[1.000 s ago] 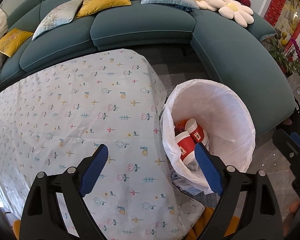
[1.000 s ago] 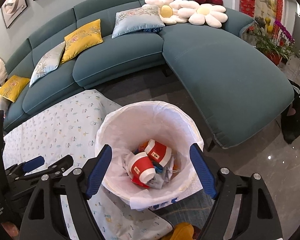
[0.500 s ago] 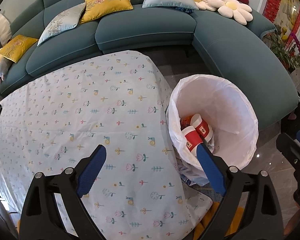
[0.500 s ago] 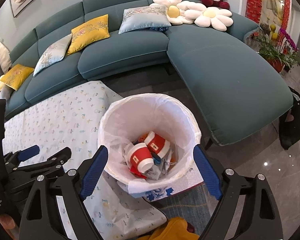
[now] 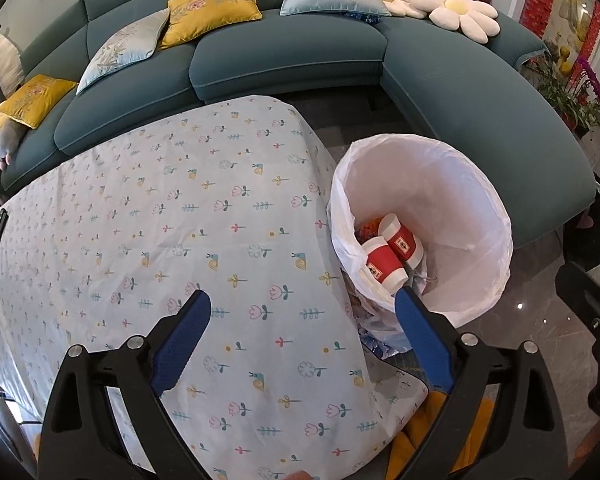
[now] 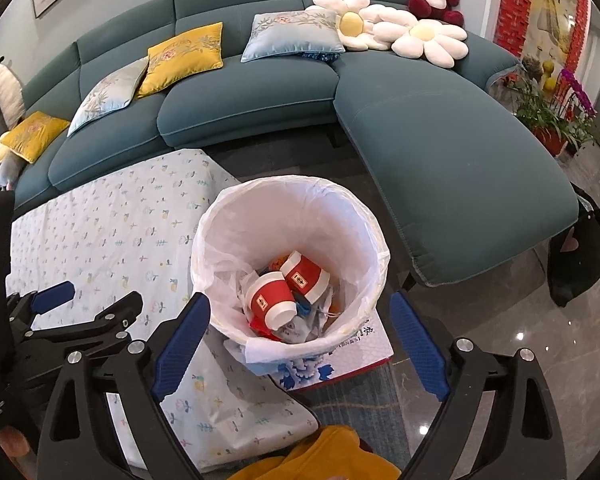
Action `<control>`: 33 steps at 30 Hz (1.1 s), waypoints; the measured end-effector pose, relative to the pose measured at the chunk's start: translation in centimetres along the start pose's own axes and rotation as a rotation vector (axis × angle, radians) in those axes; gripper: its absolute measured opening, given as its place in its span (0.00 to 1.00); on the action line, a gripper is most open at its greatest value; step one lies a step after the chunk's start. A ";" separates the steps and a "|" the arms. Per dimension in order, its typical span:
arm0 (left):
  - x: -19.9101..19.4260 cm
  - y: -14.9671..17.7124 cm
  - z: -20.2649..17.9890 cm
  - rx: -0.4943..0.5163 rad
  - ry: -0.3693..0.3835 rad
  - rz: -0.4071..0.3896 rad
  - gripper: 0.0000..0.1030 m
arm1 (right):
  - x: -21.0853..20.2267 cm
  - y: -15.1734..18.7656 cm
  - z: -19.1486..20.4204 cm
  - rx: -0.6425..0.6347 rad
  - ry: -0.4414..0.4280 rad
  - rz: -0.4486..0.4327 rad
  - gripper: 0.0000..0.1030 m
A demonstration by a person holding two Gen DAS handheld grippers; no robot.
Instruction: Collect trash
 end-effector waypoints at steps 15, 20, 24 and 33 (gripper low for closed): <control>0.3 0.6 -1.6 0.016 -0.021 0.003 0.87 | 0.6 1.0 -0.8 -0.015 -0.013 0.010 0.93; 0.5 0.8 -2.1 0.036 -0.030 -0.003 0.87 | 0.8 1.2 -1.1 -0.013 -0.019 0.009 0.94; 0.4 0.9 -2.5 0.050 -0.034 -0.012 0.87 | 0.9 1.3 -1.2 -0.016 -0.021 0.008 0.93; 0.4 1.1 -2.9 0.064 -0.037 -0.013 0.87 | 0.9 1.5 -1.1 -0.031 -0.020 0.005 0.94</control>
Point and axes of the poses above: each gripper's, at about its wrist camera, not at the fingertips, and x roughly the way its jaws point, z to its left, y to its underside, the point moved 6 cm from there along x, roughly the way its jaws point, and after that the axes turned 3 degrees about -z, right-handed, at the moved point
